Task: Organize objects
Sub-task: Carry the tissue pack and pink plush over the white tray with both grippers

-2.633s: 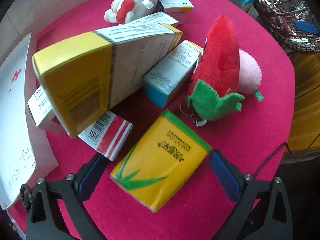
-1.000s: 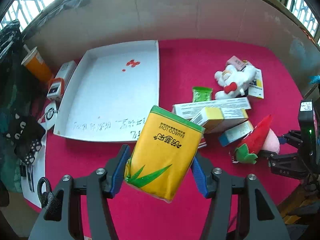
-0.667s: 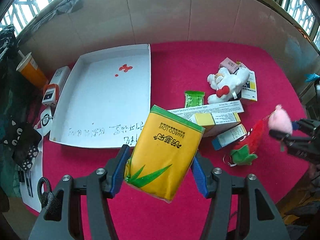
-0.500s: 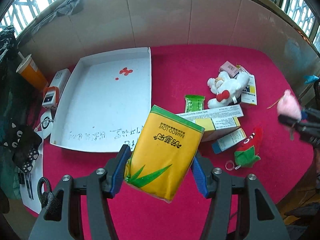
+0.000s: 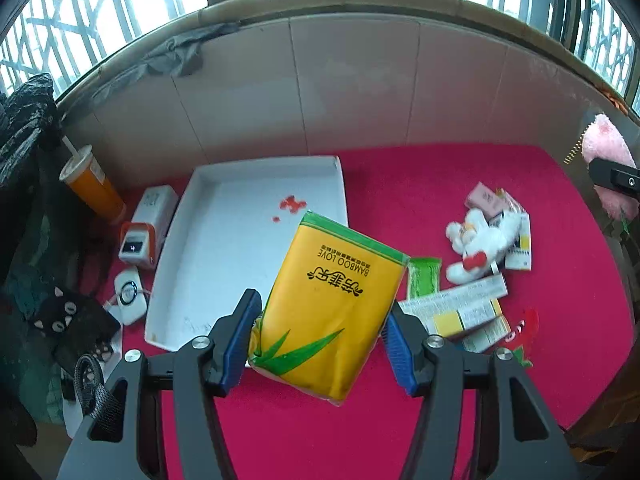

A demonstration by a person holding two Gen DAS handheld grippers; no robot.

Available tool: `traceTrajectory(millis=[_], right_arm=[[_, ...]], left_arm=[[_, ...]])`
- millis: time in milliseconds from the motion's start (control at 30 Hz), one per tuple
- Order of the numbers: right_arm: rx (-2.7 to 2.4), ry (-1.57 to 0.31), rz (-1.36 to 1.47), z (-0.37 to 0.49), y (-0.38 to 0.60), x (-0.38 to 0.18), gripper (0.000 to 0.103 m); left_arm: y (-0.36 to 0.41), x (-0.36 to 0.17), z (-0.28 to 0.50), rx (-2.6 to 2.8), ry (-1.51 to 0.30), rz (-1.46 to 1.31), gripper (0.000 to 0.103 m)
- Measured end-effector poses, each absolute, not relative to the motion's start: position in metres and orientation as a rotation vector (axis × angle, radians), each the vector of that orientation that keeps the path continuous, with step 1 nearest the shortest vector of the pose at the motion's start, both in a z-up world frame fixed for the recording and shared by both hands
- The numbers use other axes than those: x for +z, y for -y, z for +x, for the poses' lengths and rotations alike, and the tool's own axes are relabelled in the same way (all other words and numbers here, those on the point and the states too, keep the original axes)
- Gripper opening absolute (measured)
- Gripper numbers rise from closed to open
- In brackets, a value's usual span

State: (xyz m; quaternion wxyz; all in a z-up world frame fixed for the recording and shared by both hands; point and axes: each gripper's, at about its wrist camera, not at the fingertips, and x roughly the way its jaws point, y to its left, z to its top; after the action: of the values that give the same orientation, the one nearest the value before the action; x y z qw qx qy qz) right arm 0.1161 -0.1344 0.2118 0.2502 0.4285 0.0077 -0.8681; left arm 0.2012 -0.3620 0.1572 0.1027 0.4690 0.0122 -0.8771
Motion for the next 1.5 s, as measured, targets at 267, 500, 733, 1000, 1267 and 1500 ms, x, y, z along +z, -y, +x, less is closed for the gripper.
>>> traceTrajectory(millis=[267,500,733,1000,1267,1500], right_arm=[[-2.382,-0.032,1.121,0.116,0.163,0.23,0.054],[-2.348,-0.01,1.053,0.1,0.194,0.249,0.054],[-2.315,0.003,1.035,0.093,0.222,0.253,0.054],[-2.265,-0.024,1.066,0.09,0.253,0.24,0.054],[-2.23,-0.048,1.145,0.087,0.274,0.218,0.054],[-2.171,-0.085,1.237,0.078,0.3,0.194,0.054]], left_arm=[[0.387,0.175,0.189,-2.61,-0.08,1.311,0.058],[0.402,0.191,0.177,-2.547,-0.081,1.253,0.058],[0.416,0.203,0.174,-2.513,-0.059,1.213,0.058],[0.433,0.199,0.172,-2.48,-0.072,1.223,0.058],[0.454,0.177,0.17,-2.443,-0.101,1.287,0.058],[0.479,0.145,0.159,-2.392,-0.146,1.387,0.058]])
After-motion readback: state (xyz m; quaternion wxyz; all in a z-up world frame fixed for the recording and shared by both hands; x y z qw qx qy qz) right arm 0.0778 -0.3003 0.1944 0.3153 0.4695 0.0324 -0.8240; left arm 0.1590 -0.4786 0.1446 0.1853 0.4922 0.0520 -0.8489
